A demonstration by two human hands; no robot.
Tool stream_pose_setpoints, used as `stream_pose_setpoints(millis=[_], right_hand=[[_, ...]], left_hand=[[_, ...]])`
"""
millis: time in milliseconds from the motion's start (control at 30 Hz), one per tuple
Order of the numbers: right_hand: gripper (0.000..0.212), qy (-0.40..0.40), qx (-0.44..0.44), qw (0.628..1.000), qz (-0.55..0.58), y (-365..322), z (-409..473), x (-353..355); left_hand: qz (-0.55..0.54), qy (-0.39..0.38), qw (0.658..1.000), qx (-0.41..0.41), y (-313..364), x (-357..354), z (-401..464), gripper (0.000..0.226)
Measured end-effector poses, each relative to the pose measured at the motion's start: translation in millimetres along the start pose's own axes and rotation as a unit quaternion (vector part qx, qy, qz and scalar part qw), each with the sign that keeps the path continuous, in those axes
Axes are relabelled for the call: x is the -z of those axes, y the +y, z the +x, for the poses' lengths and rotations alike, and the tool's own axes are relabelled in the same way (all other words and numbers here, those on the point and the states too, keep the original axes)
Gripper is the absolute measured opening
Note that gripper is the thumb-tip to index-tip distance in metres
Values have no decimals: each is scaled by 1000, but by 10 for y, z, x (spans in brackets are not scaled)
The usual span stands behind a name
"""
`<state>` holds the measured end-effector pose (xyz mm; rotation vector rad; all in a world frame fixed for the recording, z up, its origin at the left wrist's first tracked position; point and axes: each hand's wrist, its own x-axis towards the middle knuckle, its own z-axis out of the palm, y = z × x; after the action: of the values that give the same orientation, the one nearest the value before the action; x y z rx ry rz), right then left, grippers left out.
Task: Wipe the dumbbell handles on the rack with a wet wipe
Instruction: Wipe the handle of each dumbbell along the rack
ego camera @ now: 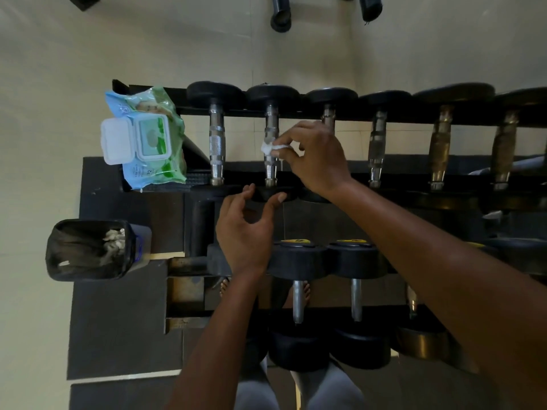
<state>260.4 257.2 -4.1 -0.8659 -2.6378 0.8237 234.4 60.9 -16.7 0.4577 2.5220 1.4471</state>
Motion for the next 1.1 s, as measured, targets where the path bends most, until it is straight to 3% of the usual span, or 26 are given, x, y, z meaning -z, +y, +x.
stream_pose_setpoints(millis=[200,367,533,667,767,967,1100], right_hand=[[17,-126,45,990,-31,-111,-204,68],[13,-139,-115,982,49,-38,-275,79],[21,-158,-181,971,12,-151,-167,49],[6,-164,-256,952,38,-170,-56,45],[6,-142,-324,923,153,-164,-69,8],[9,-1,-383,881,276,-228,70,-59],[10,9,-449,819,357,-299,349,-34]], left_hand=[[45,5,999,-8,16,5,-11,62],[50,7,999,-10,-20,-4,-1,62],[57,13,998,-6,24,12,0,61],[66,14,998,-7,50,21,5,61],[65,10,998,-6,40,20,8,60],[68,15,998,-13,17,5,8,57],[69,15,997,-11,11,-6,-4,55]])
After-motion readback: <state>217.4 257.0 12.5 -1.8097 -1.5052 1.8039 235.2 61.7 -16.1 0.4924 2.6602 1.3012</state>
